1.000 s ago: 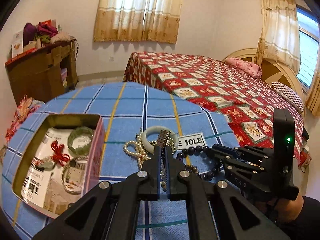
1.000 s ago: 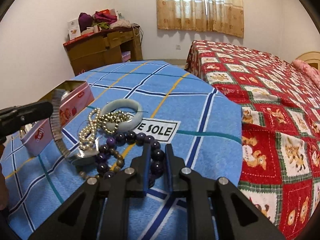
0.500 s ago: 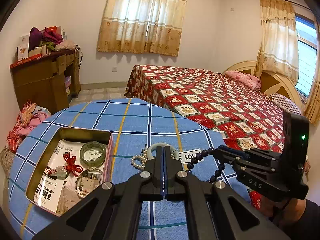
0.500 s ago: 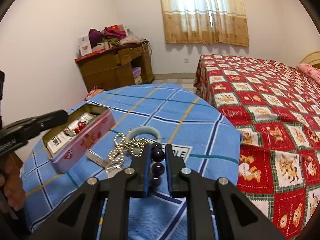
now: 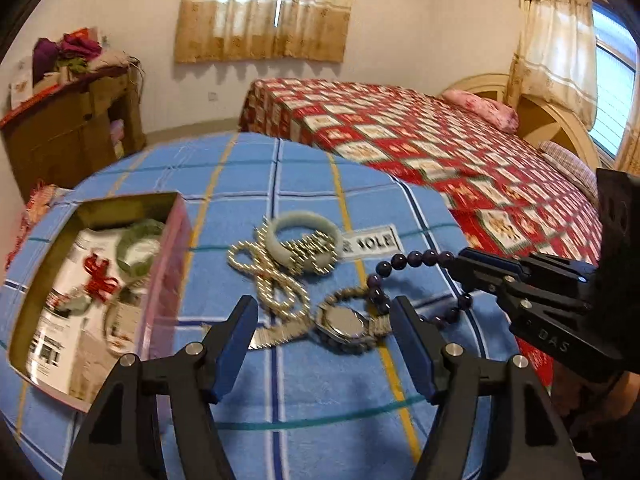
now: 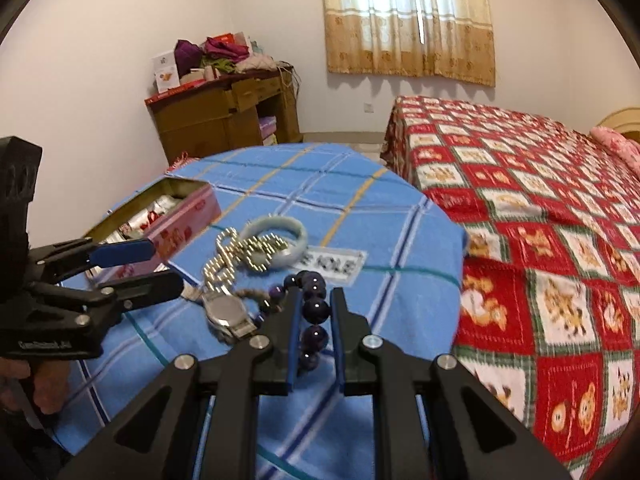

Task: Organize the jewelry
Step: 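Grasp the dark bead bracelet with the right tool while the left tool grips the watch band, then grasp the pale jade bangle with the left tool while the right tool holds the purple bracelet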

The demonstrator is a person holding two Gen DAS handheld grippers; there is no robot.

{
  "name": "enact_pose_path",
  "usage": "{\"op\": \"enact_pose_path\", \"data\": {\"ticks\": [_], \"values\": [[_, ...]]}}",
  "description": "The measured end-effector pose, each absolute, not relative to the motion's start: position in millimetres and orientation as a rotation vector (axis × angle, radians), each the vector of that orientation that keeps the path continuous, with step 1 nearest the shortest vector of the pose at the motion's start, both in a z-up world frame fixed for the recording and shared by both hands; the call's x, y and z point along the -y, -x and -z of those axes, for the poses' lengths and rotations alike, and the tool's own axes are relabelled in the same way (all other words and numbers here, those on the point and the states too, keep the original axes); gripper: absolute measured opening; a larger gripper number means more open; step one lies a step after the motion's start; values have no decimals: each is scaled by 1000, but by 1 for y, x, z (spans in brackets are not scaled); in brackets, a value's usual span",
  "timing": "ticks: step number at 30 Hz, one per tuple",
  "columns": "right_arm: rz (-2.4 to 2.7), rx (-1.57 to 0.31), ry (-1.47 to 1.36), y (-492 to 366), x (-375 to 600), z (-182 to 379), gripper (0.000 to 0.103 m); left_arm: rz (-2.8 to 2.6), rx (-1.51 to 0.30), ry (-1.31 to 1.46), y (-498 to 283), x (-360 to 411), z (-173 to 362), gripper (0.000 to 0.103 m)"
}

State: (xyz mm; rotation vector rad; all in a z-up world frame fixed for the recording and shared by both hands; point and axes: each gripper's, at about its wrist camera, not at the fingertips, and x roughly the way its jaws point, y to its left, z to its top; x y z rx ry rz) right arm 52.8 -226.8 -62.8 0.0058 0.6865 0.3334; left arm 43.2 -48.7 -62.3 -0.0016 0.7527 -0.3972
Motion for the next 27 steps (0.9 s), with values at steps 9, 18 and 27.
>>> {"op": "enact_pose_path", "data": {"ticks": [9,18,27], "values": [[-338,-696,0,-53,225,68,16,427,-894,42,-62,54,92,68],[-346,-701,10,-52,219,72,16,463,-906,29,-58,60,93,28],[-347,-696,7,-51,219,72,16,505,-895,48,-53,57,90,0]]}}
